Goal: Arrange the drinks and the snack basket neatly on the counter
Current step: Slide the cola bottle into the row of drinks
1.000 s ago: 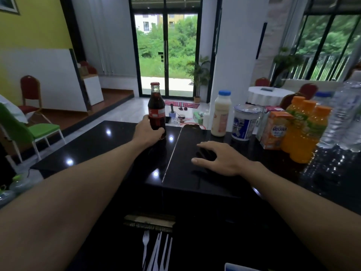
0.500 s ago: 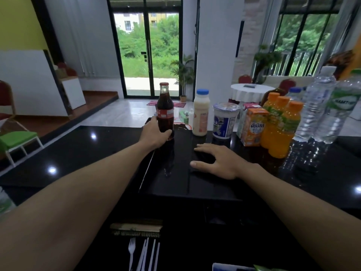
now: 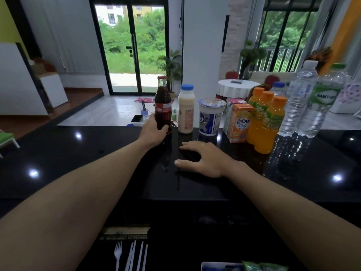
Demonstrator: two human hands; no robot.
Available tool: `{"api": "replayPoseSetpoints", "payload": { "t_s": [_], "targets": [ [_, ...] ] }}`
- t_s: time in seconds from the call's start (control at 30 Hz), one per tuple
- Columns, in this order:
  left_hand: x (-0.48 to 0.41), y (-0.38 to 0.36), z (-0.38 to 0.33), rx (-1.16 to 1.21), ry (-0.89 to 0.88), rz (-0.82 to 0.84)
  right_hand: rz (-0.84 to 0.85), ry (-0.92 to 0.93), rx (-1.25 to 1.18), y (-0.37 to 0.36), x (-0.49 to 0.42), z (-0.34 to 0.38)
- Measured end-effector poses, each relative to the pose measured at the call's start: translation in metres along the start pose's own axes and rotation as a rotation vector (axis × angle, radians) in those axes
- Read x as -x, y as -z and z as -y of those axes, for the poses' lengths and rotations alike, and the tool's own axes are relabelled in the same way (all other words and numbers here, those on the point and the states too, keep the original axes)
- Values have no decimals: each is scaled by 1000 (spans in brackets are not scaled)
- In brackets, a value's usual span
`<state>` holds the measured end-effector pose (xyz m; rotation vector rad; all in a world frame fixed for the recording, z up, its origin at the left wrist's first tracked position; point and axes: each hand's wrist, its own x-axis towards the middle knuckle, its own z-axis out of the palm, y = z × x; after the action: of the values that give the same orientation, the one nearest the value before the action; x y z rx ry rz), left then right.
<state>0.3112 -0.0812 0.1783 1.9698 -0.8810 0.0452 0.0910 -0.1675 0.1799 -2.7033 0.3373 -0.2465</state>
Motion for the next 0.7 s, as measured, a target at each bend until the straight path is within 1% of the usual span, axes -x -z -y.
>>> {"api": "replayPoseSetpoints", "payload": {
  "t_s": [0.2,0.7],
  "targets": [
    [-2,-6,4,-72,-23,-18,-15,-5,3,-2,0,-2],
    [-5,-10,8,-58,-10,55,-3,-6,-4,1,2,1]
  ]
}}
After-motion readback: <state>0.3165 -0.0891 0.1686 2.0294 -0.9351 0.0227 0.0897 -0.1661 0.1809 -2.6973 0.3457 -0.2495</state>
